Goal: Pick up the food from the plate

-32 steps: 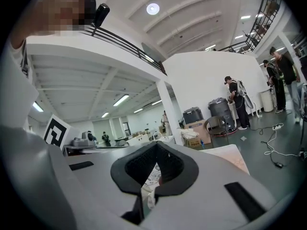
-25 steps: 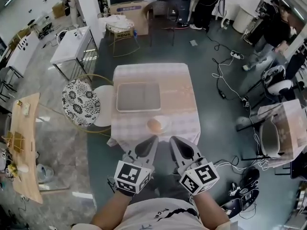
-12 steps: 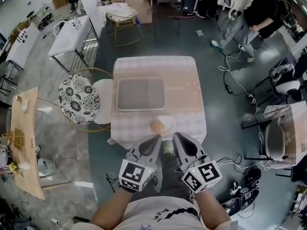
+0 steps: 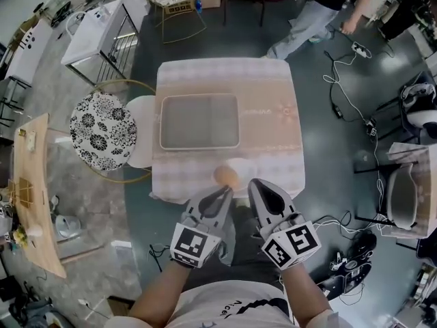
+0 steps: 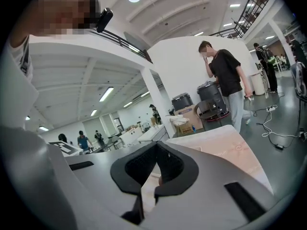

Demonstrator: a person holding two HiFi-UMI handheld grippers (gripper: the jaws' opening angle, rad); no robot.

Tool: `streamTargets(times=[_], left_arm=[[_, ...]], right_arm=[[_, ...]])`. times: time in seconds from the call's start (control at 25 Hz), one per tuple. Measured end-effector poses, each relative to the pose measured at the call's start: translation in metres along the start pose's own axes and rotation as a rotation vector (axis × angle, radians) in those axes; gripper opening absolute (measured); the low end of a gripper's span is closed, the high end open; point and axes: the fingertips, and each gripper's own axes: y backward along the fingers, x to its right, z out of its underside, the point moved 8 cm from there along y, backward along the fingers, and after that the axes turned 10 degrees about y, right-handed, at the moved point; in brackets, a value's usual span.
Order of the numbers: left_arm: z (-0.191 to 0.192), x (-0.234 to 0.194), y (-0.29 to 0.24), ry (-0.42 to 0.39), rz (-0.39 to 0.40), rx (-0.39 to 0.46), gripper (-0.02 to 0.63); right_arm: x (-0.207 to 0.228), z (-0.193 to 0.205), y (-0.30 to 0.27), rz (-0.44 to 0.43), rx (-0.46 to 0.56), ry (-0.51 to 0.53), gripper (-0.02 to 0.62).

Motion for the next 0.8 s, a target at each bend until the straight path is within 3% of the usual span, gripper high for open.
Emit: streamTargets(times=[0.2,0.36,0.8], left_arm=[[0.028,-0.019,-0.019,-0.005,-0.012,-0.028,0.022],[0.049,-0.029,-0.036,-0.021,-0.019,-0.070,0.161],[0.101,-0.056,-0.073,-0.077,-0.066,-0.152,0.339]], right_arm=[[0.011,0.028,-0.011,0.007,-0.009,-0.016,0.012],[0.021,0.043,-0.017,0.019,-0.014,-0.025,0.012],[0.046,0.074,-0.033,0.021,-0.035,-0.033,0.012]])
